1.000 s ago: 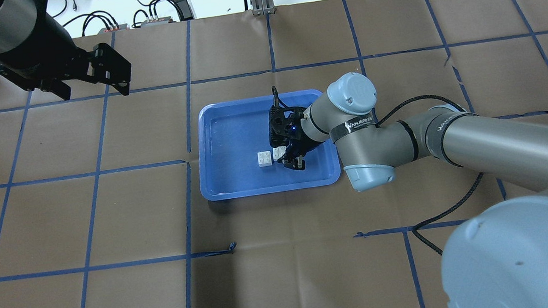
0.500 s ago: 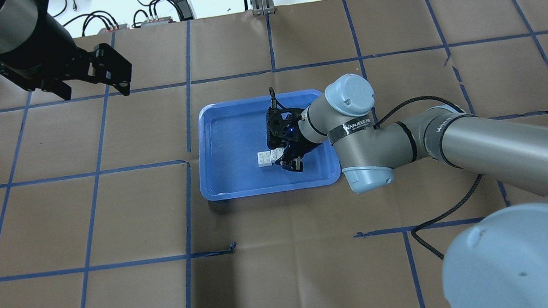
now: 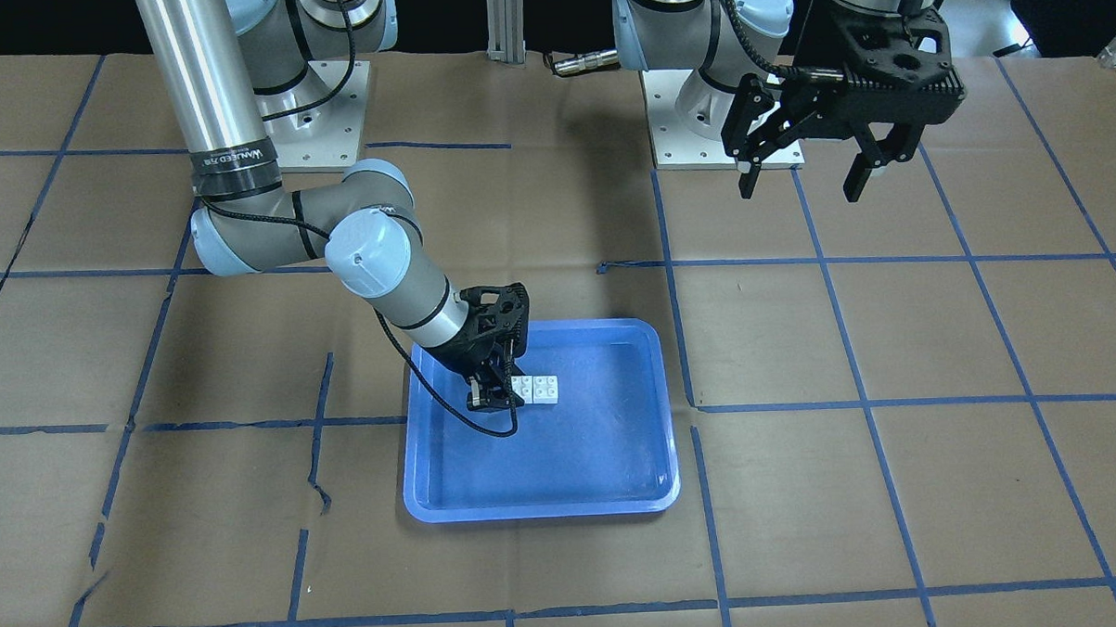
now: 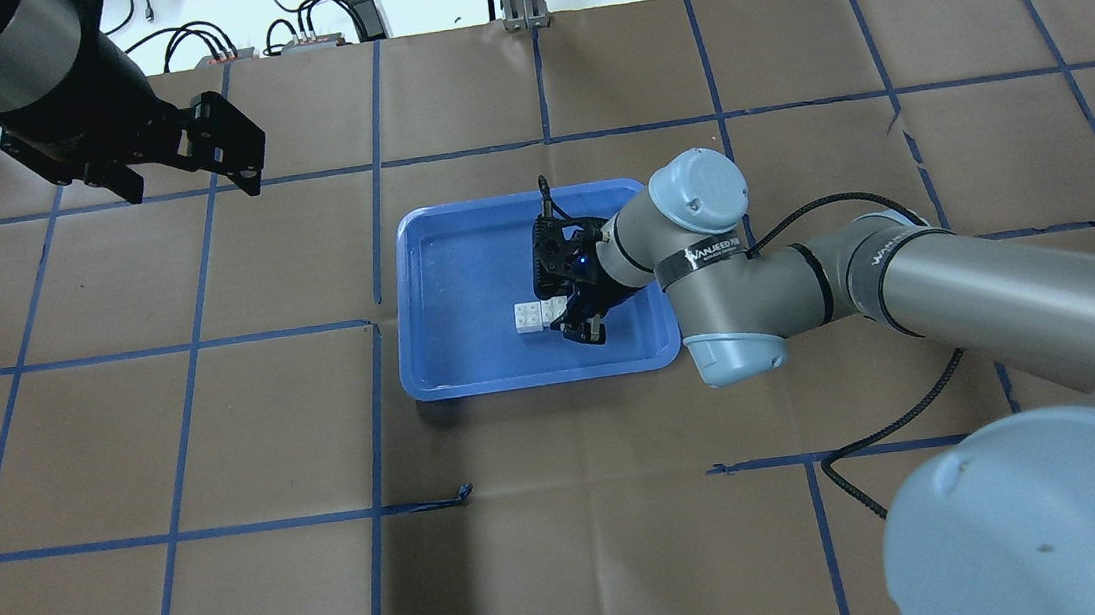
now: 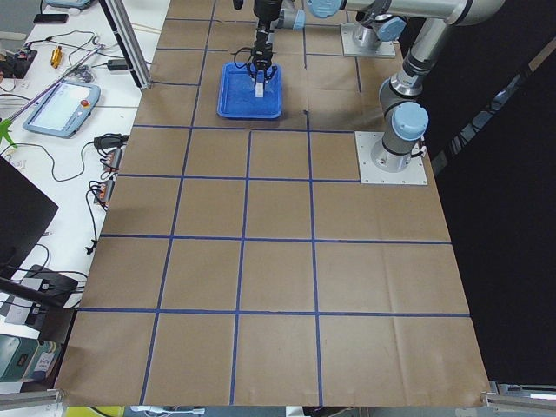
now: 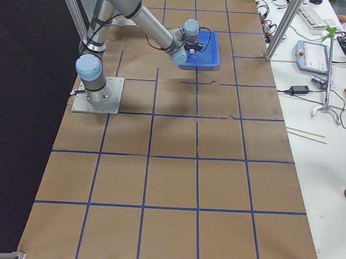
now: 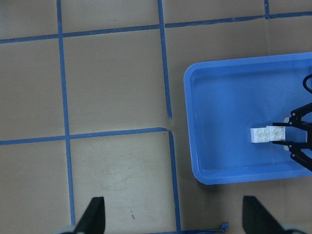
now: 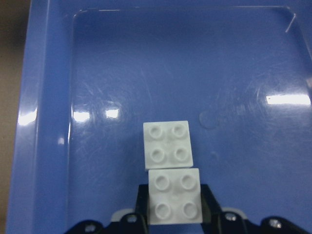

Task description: Assemble white blocks and place on blue tray

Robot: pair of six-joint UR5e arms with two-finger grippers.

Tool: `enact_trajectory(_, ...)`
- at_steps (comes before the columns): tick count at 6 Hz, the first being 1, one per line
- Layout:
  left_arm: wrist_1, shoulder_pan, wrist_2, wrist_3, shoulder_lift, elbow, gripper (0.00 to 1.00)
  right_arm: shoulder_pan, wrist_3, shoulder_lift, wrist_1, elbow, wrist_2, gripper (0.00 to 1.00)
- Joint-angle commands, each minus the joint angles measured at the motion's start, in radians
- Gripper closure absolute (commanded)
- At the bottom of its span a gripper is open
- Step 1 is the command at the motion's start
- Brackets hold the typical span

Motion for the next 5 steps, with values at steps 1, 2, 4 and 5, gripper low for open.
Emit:
enact_trajectory(1,0.000,-0.002,0.000,0.001,0.001,-0.005,0.01,0.000,0.000,-0.001,0.004,0.000,0.000,0.76)
enact_trajectory(2,0.000,-0.002,-0.002,0.001,-0.016,-0.005,0.01,0.002,0.000,-0.001,0.006,0.000,0.000,0.76)
enact_trajectory(4,0.021,0.001,0.000,-0.001,-0.016,-0.003,0.01,0.002,-0.002,0.002,0.006,0.000,0.000,0.76)
enact_trajectory(5,0.021,0.001,-0.002,-0.001,-0.013,-0.005,0.01,0.002,-0.002,0.004,0.006,0.000,0.000,0.75)
